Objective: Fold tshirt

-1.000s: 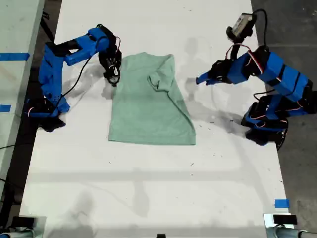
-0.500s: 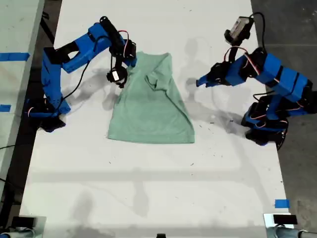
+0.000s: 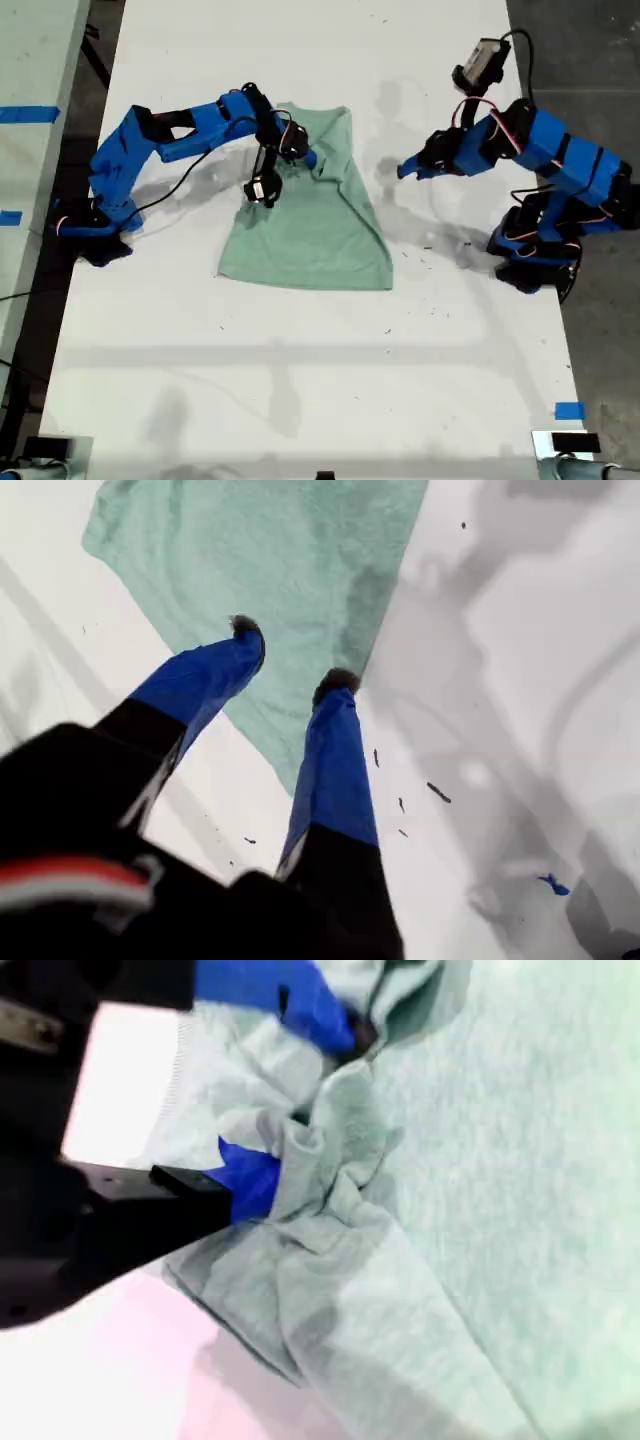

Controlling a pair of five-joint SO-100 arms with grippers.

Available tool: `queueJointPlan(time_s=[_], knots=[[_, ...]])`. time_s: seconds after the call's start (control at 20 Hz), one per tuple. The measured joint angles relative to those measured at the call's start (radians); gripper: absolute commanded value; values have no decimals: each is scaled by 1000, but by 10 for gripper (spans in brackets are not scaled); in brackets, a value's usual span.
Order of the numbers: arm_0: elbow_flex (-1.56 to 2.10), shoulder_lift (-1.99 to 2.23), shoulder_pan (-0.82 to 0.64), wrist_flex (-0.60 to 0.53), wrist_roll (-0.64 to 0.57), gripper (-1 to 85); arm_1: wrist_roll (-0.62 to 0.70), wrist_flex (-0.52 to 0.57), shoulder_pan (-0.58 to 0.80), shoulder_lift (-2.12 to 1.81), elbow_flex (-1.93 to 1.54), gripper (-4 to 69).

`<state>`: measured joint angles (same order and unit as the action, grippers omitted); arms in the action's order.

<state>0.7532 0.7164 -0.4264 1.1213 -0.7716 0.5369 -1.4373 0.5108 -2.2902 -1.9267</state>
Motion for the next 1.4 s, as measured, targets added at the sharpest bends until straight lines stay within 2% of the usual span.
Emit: queueJointPlan(time_s=[0.05,0.1,0.2,0.4,0.45,0.65,0.75,0.8,0.85,0.9,1.1,1.15,1.25,1.35,1.4], knots=[[-3,8,0,23,-2,274,0,0,0,0,-6,123],[-3,37,0,84,-5,202,0,0,0,0,-15,122],[-3,160,0,210,-3,198,0,0,0,-9,-17,122],[83,517,-25,563,63,204,-3,0,-9,-40,-46,129],[138,603,-23,592,86,202,-5,0,-18,-43,-51,128],[456,896,100,618,239,144,-38,-20,-77,-77,-72,119],[673,1042,187,577,341,109,-71,-49,-123,-106,-72,106],[785,1109,229,549,396,101,-87,-64,-153,-115,-72,74],[888,1177,267,511,448,83,-107,-78,-184,-118,-72,6],[976,1236,314,477,494,73,-126,-92,-213,-120,-72,-11],[1088,1310,433,446,604,25,-163,-109,-272,-137,-72,-9],[1088,1310,440,442,607,51,-163,-109,-275,-137,-72,13],[1088,1299,449,439,609,122,-163,-104,-288,-137,-72,209],[1088,1275,451,439,609,201,-150,-84,-305,-137,-86,296],[1088,1272,451,439,609,204,-144,-74,-316,-132,-103,300]])
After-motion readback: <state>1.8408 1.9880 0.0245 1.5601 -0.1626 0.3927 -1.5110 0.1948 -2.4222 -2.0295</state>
